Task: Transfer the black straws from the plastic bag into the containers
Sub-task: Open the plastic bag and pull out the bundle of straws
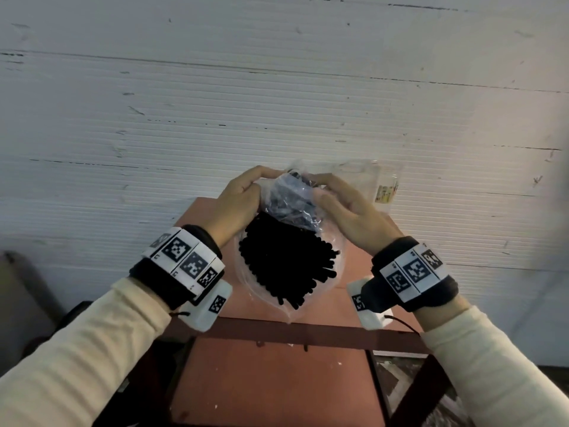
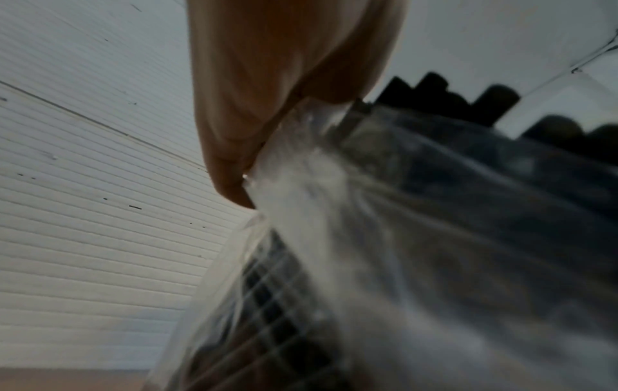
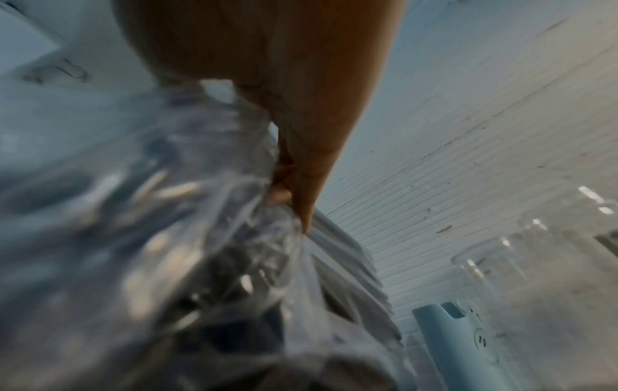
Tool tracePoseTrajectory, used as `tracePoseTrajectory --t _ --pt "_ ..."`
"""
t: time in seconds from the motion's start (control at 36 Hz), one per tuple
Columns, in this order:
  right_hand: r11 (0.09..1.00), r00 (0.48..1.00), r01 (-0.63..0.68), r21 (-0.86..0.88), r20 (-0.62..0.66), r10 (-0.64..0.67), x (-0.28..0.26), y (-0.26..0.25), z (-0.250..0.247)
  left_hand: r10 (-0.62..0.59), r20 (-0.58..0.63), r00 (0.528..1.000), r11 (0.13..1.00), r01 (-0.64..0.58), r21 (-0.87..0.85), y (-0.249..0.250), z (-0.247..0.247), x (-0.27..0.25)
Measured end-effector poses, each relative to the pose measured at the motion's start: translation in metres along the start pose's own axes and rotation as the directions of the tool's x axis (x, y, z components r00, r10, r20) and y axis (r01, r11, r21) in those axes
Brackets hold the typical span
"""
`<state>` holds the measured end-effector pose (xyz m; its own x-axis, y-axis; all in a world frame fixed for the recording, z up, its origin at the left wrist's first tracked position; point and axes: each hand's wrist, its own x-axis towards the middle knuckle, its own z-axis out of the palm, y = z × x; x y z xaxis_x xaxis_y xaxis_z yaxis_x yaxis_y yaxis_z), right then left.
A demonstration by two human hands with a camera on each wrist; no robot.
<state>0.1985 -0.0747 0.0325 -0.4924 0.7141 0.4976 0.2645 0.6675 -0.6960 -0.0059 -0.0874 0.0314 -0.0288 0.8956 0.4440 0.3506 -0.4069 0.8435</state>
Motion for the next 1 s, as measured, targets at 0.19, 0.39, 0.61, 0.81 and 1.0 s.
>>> tracePoseTrajectory --t 0.19,0.39,0.61,0.81,1.0 --pt "0.918 0.99 0.115 -0.38 -0.028 -0.136 0.002 0.01 0.002 -0.052 -0.012 0.999 0.999 0.053 0.013 0.003 -0.001 0.002" --pt "0.805 0.931 0.266 -0.53 -0.076 -0.357 0.014 0.011 -0.005 -0.033 0.044 0.998 0.997 0.03 0.076 0.003 -0.004 0.003" --pt "0.897 0.98 0.117 -0.426 -0.097 -0.174 0.033 0.009 -0.011 0.037 0.176 0.984 0.981 -0.069 0.181 0.007 -0.006 -0.002" --pt "0.977 0.992 0.007 -0.212 -0.12 -0.033 0.05 0.019 -0.003 0.104 0.108 0.989 0.927 -0.136 0.349 -0.003 -0.018 0.008" --pt "0.992 0.994 0.075 -0.1 -0.076 -0.083 0.043 0.02 -0.001 0.086 0.086 0.992 0.988 -0.097 0.124 -0.01 -0.016 0.01"
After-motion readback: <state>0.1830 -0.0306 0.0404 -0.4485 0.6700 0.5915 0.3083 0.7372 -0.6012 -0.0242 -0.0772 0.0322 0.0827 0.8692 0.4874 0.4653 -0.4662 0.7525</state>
